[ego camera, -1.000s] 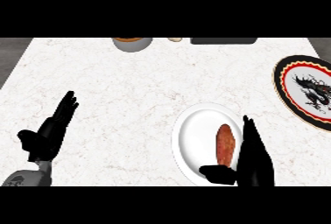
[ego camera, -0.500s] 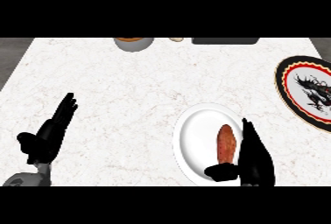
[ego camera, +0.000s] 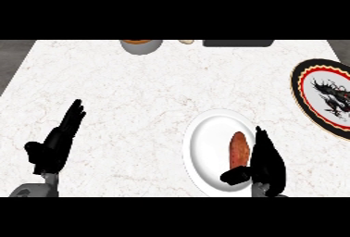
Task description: Pick the sweet potato from the plate and place it in the plate
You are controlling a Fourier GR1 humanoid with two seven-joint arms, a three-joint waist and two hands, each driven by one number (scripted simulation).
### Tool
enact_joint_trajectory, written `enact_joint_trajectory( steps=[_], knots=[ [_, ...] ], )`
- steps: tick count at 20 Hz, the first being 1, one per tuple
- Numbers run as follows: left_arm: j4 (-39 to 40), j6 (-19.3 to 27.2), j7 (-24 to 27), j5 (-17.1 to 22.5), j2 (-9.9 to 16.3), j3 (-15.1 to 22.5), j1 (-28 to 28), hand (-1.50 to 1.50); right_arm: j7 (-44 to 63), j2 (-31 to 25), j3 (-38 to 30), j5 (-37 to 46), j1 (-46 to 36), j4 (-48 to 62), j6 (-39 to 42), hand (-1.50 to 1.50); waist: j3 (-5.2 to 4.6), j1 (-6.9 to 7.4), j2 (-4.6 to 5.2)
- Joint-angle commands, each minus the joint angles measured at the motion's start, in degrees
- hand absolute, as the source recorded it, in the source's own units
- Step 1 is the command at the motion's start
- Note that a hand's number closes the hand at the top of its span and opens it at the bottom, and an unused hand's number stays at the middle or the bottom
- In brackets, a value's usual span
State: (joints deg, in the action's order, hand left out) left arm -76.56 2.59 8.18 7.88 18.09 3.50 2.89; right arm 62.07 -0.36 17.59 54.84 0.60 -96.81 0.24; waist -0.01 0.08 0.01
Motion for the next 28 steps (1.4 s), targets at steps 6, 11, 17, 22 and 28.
enact_joint_trajectory(
  steps=[6, 11, 17, 22, 28],
  knots=[
    [5.93, -1.98, 3.75, -2.43, -2.26, -2.43, 1.71, 0.00, -3.79, 0.33, -1.08, -5.26, -5.48, 11.75, -3.10, 1.50, 0.01, 0.02, 0.06],
    [-0.55, -3.13, -0.71, -1.78, -1.39, -3.39, -0.10, 0.00, -6.21, 0.30, 1.20, -3.78, -0.95, 8.97, -5.73, 1.50, 0.02, 0.02, -0.03],
    [2.66, -1.78, -0.79, -3.30, -2.93, -3.81, 3.08, 0.00, -11.48, -8.75, -1.96, -0.44, 3.71, 2.18, -5.55, 1.50, 0.01, -0.77, -0.04],
    [0.07, -0.93, -0.21, -2.10, -1.12, -6.12, -2.33, 0.00, -23.81, -27.38, -21.92, -9.64, 12.01, 1.93, -7.55, 1.50, 0.37, -5.37, -0.74],
    [-0.70, -2.19, -0.96, -1.24, -0.89, -6.18, -2.36, 0.00, -46.67, -37.26, -39.12, -25.44, 20.44, 6.20, -10.33, 1.50, 0.27, -4.89, -0.83]
  ],
)
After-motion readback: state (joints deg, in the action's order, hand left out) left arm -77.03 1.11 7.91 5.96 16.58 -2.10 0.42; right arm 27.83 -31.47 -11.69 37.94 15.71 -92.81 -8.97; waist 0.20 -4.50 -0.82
